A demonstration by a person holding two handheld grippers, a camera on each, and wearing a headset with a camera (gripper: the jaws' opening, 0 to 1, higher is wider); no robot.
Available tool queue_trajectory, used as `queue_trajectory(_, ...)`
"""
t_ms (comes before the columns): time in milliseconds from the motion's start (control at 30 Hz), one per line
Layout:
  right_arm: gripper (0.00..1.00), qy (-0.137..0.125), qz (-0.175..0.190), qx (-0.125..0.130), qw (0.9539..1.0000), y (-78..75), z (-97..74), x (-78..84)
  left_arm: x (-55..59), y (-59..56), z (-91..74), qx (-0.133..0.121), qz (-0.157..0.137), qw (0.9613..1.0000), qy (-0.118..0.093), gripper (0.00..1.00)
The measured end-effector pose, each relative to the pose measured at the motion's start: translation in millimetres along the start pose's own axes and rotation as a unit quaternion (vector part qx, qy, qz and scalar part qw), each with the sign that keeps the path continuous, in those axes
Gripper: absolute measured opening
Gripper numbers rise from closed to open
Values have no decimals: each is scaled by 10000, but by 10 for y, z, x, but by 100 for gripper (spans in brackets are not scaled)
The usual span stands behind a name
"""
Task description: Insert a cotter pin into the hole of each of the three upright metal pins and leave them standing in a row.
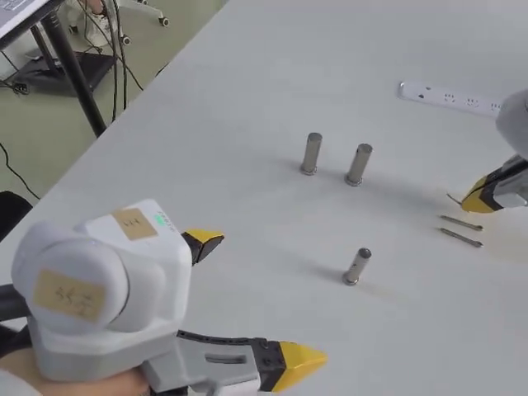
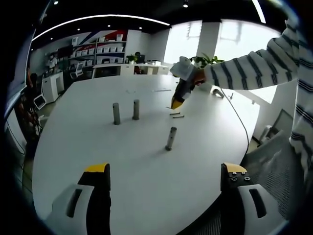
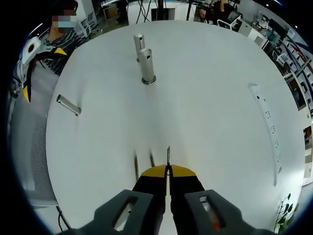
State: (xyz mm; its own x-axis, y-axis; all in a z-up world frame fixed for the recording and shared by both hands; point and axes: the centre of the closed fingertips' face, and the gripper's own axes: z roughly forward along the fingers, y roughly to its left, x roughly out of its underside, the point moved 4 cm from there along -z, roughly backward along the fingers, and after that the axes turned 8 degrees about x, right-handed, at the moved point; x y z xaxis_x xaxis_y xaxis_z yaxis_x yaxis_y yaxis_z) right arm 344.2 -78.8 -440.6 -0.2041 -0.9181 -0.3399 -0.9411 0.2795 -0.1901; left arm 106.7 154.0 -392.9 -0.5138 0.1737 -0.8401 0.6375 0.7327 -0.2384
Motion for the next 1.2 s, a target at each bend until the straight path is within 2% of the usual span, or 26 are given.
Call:
queue_trajectory(133,0,-230,11,146,9996,-6,-87,-34,-17,-7,-3,14,9,10000,-33,92)
queue_trajectory(300,0,-534,15,309,9981,78,-205,-62,-49,-5,2,67,43,10000,-37,92)
queue_trajectory(367,0,-645,10,391,9972,42,-206,-44,-69,-6,10,107,38,9999,-53,91)
queue_trajectory(467,0,-726,-70,550,9958,75,-270,-41,-112,-1,37,156,57,9998,-91,91)
queue_trajectory(500,0,-757,-129,676,9948,86,-303,-40,-123,-1,47,174,58,9998,-102,91)
queue_trajectory(633,0,-902,-136,900,9918,139,-406,-31,-185,-24,111,327,33,9993,-171,90)
queue_trajectory(833,0,-1176,-68,1123,9867,234,-565,-57,-270,-46,210,472,187,9986,-135,88)
queue_trajectory(1100,0,-1564,-5,1341,9785,453,-772,-112,-408,-118,342,727,234,9968,-233,82)
queue_trajectory(1167,0,-1622,-47,1527,9749,470,-808,-118,-444,-139,377,786,266,9962,-256,81)
queue_trajectory(1200,0,-1606,-98,1562,9745,493,-815,-111,-462,-151,399,829,284,9958,-259,80)
